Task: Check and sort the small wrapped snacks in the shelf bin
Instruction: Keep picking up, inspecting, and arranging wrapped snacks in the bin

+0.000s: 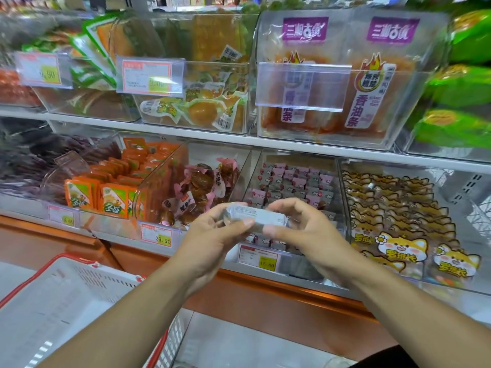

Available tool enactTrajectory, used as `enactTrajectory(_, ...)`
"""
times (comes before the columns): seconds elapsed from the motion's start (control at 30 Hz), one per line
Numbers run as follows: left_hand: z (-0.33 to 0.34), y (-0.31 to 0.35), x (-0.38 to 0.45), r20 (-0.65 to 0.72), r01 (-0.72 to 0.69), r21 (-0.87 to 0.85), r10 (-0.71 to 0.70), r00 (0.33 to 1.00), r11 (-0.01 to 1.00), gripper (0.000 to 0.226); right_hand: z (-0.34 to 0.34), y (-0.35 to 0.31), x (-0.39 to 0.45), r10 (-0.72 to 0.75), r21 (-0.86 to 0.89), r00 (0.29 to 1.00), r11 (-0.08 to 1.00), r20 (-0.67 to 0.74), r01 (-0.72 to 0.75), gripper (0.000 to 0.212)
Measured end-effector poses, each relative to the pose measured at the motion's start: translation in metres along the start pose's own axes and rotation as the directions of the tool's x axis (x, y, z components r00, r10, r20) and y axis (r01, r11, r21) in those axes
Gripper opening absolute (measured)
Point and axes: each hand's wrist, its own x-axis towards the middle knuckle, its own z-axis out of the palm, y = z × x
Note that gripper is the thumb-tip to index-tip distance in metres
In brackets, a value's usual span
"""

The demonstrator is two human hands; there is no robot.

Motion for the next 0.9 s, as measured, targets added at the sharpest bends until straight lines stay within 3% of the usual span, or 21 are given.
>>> enactTrajectory(0.1, 0.002, 0.001, -0.001, 0.047, -0.022, -0.012, 0.023, 0.999, 1.000, 0.039, 0.000, 0.001, 0.002, 0.138, 0.177, 0.990, 0.974, 0.028, -0.141, 0.040)
enactTrajectory(0.23, 0.002, -0.001, 0.000, 0.021, -0.023, -0.097, 0.025, 0.999, 0.995, 0.057, 0.000, 0.003, 0.003, 0.065, 0.233, 0.998, 0.971, -0.020, -0.059, 0.032)
enactTrajectory(0.43, 0.005, -0.011, 0.001, 0.026, 0.085, -0.098, -0.083, 0.996, 0.992, 0.046, 0.002, 0.010, 0.002, -0.193, -0.124, 0.963, 0.977, -0.187, 0.172, 0.039)
enactTrajectory(0.5, 0.006, -0.013, 0.003, -0.016, 0.066, -0.135, -0.069, 0.997, 0.989, 0.047, 0.005, 0.011, 0.002, -0.259, -0.239, 0.950, 0.947, -0.173, 0.215, 0.037)
enactTrajectory(0.57, 0.006, -0.011, 0.004, -0.072, 0.006, -0.133, -0.016, 0.997, 0.991, 0.044, 0.004, 0.012, 0.003, -0.235, -0.272, 0.967, 0.941, -0.099, 0.201, 0.030)
enactTrajectory(0.77, 0.009, -0.010, 0.004, -0.082, -0.090, 0.238, 0.112, 0.990, 0.967, 0.044, 0.005, 0.008, 0.008, -0.189, -0.143, 0.980, 0.974, -0.068, 0.178, 0.034)
enactTrajectory(0.9, 0.016, -0.013, 0.008, -0.037, -0.145, 0.361, 0.169, 0.985, 0.921, 0.036, -0.002, 0.002, 0.021, -0.148, -0.102, 0.989, 0.984, 0.007, 0.148, 0.031)
